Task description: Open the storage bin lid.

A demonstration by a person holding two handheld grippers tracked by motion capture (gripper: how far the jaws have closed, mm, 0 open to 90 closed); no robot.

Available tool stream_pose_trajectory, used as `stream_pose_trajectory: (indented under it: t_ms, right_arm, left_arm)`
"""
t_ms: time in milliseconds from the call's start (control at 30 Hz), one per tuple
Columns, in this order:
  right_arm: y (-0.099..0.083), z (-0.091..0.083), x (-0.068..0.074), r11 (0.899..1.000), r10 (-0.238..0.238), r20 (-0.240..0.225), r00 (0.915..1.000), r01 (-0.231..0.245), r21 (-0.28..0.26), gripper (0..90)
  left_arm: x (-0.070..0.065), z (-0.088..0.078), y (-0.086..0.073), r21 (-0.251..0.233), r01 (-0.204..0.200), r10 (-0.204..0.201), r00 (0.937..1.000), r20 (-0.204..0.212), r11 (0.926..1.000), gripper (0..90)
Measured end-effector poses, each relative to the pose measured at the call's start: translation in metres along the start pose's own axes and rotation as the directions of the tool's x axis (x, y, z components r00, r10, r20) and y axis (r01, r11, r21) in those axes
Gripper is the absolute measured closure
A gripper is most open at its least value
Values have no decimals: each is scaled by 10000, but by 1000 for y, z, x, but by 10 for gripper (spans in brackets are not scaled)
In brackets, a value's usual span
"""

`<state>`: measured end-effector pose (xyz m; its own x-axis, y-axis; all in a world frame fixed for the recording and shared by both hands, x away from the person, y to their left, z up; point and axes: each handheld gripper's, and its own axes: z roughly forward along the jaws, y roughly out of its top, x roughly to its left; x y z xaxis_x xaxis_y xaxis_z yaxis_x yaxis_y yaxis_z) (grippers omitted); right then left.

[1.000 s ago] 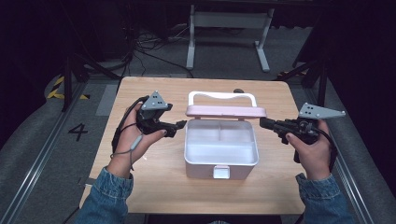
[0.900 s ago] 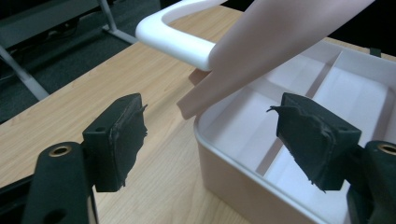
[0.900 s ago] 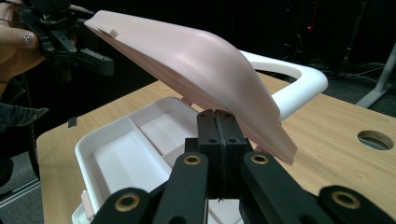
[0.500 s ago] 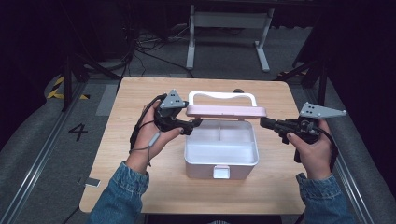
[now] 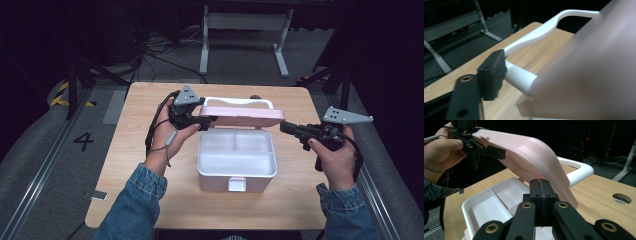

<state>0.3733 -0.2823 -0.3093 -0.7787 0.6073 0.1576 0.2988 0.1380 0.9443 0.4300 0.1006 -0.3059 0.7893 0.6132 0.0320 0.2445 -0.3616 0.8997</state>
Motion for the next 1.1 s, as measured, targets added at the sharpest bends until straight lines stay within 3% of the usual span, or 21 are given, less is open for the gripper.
stream_pose_trajectory:
  t_ms: [167,300,467,567,733,933,1100]
  right_arm:
    - [0,-2,0,10000,11,60,10000,-11,-51,900]
    - [1,-5,1,10000,-57,153,9999,57,-27,893]
    - [1,-10,-2,9993,-213,493,9986,198,306,820]
    - [0,-14,-3,9975,-392,678,9969,351,609,734]
    - [-2,-24,-6,9963,-597,1042,9928,529,672,691]
    - [-6,-33,-10,9965,-528,1334,9897,436,708,654]
    - [-9,-35,-11,9966,-325,1280,9912,224,799,644]
  left_arm:
    - [-1,2,2,-67,-92,95,9991,420,9999,457]
    - [-1,4,6,-41,-432,433,9981,428,9991,512]
    - [-1,4,10,-241,-396,409,9976,559,9989,575]
    - [2,5,14,-186,-401,411,9977,544,9990,576]
    - [7,9,21,-33,-400,401,9982,441,9992,577]
    - [15,16,23,-30,-206,207,9988,433,9998,574]
    - [26,24,25,18,-15,14,9989,467,10000,575]
